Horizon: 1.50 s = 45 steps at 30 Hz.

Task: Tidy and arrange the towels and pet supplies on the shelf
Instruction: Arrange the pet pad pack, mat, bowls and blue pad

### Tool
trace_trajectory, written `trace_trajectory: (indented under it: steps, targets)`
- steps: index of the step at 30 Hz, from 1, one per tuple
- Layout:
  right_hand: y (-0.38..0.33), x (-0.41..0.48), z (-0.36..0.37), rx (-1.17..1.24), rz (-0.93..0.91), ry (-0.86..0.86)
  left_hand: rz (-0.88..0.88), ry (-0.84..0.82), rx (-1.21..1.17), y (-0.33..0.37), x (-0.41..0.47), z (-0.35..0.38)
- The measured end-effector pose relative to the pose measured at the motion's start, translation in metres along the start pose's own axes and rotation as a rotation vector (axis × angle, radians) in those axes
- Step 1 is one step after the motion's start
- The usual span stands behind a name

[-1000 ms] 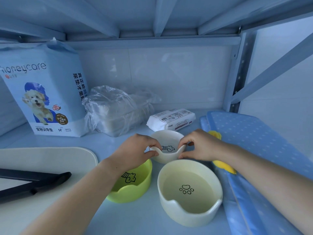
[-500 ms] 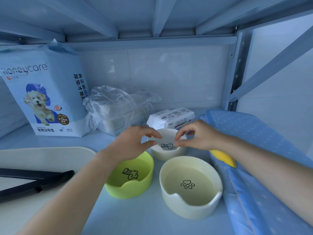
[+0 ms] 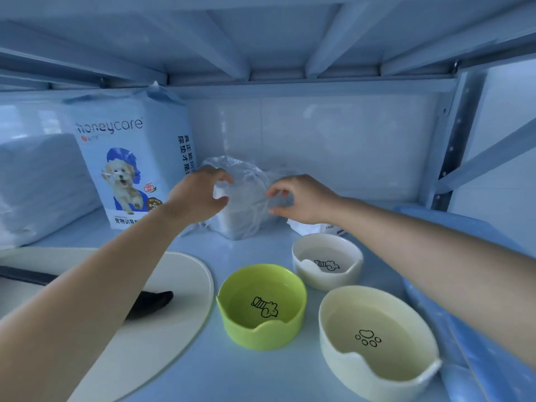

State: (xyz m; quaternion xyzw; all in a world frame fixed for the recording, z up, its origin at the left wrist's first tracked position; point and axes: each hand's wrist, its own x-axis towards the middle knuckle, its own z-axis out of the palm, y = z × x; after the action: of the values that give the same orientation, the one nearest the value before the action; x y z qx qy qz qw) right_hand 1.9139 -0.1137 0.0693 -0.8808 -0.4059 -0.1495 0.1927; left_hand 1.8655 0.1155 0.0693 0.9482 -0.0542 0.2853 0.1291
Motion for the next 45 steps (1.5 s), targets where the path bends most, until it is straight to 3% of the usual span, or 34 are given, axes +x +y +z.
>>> trace_trajectory:
  steps: [5, 9, 20, 30, 35, 45]
  targets:
    - [-0.033, 0.034, 0.03, -0.12, -0.093, 0.033, 0.058, -0.154, 0.163, -0.039, 0.009, -0.001]
    - [-0.048, 0.062, 0.047, -0.14, 0.019, -0.007, 0.083, -0.259, 0.194, -0.054, 0.018, 0.011]
    - [-0.045, 0.079, 0.057, -0.244, 0.114, 0.034, 0.062, -0.096, 0.05, -0.06, 0.016, 0.026]
    - [-0.019, 0.048, 0.025, -0.142, 0.089, -0.063, 0.079, 0.064, -0.028, -0.006, -0.009, 0.029]
    - [-0.005, 0.033, 0.016, -0.093, 0.042, -0.08, 0.071, 0.065, -0.042, 0.004, -0.015, 0.033]
    - [0.012, 0.024, 0.022, 0.002, -0.069, 0.062, 0.098, 0.133, -0.034, 0.001, -0.016, 0.038]
